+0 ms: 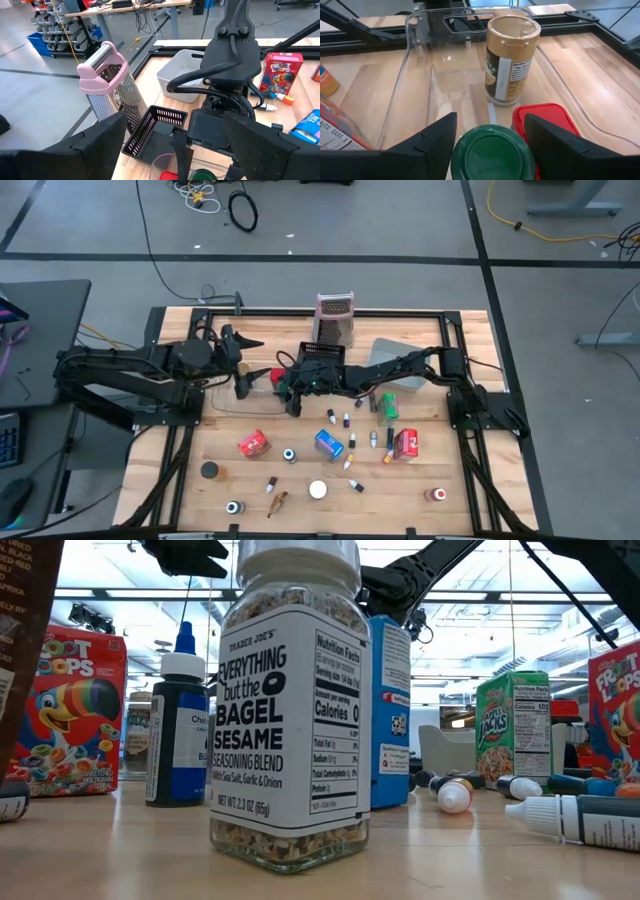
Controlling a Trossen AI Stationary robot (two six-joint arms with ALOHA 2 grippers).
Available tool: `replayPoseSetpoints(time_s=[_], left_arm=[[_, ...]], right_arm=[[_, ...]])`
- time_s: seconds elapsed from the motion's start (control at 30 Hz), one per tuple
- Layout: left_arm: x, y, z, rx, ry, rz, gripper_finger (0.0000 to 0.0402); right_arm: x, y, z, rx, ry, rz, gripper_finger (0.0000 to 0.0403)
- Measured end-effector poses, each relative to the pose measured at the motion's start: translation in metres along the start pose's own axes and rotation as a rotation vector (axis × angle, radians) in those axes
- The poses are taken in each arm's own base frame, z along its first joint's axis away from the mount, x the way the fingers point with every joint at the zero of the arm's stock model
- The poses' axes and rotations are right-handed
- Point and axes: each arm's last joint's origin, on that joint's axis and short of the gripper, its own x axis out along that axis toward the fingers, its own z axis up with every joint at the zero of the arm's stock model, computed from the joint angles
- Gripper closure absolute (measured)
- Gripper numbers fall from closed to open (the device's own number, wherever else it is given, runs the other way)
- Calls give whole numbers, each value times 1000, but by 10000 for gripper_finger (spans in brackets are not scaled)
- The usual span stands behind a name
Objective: Pick & Place Kitchen Items
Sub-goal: Put the green seasoning bottle into the transparent bin, then put the white seasoning bottle into the transparent bin
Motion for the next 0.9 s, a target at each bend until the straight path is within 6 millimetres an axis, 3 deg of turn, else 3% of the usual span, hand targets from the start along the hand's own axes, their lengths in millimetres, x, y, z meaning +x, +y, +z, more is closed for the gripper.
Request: replayPoseSetpoints(time_s=[0.37, 0.77, 0.9], left_arm=[[0, 0, 0, 5, 0, 0, 61], [0, 0, 0, 5, 0, 0, 61], [0, 0, 0, 4, 0, 0, 61]], right_arm=[[-9, 0, 8, -89, 10, 15, 156], [-101, 7, 73, -141, 42, 71, 156], [-117, 12, 83, -156, 21, 84, 156]])
